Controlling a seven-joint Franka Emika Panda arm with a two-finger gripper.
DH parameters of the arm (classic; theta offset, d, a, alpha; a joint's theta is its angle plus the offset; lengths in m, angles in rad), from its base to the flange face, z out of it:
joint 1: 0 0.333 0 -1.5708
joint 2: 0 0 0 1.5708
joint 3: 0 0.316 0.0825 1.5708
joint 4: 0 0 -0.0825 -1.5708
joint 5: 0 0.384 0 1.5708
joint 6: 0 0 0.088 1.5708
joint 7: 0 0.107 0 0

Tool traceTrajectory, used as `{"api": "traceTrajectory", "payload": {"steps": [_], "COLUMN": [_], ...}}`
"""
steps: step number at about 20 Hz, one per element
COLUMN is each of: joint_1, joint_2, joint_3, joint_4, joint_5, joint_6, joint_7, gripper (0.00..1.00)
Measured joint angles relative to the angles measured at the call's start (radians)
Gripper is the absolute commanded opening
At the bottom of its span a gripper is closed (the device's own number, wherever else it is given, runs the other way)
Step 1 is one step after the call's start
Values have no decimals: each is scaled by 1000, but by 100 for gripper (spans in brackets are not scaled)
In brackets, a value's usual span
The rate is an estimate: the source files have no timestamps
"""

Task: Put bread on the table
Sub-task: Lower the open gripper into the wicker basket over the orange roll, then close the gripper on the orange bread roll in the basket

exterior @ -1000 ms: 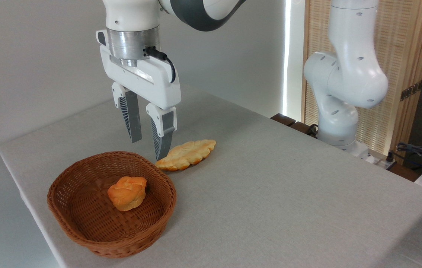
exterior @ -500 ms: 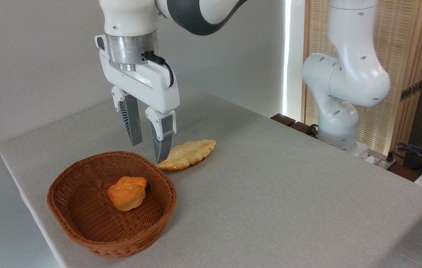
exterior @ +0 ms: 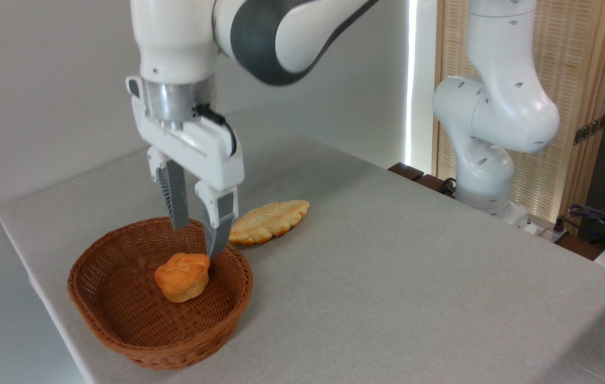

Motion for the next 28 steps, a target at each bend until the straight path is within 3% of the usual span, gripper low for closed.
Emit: {"api": "traceTrajectory", "payload": {"steps": [5, 12, 19, 25, 28], "joint_1": [-1, -3, -4, -19, -27], "joint_2": [68, 135, 149, 178, 187], "joint_3": [-42, -78, -80, -87, -88], "joint_4": [-1, -1, -1, -2, -2], "joint_5": [-57, -60, -20, 63, 68], "joint_6": [78, 148, 153, 153, 153], "joint_7": [0, 0, 1, 10, 47], "gripper": [100, 100, 100, 100, 100]}}
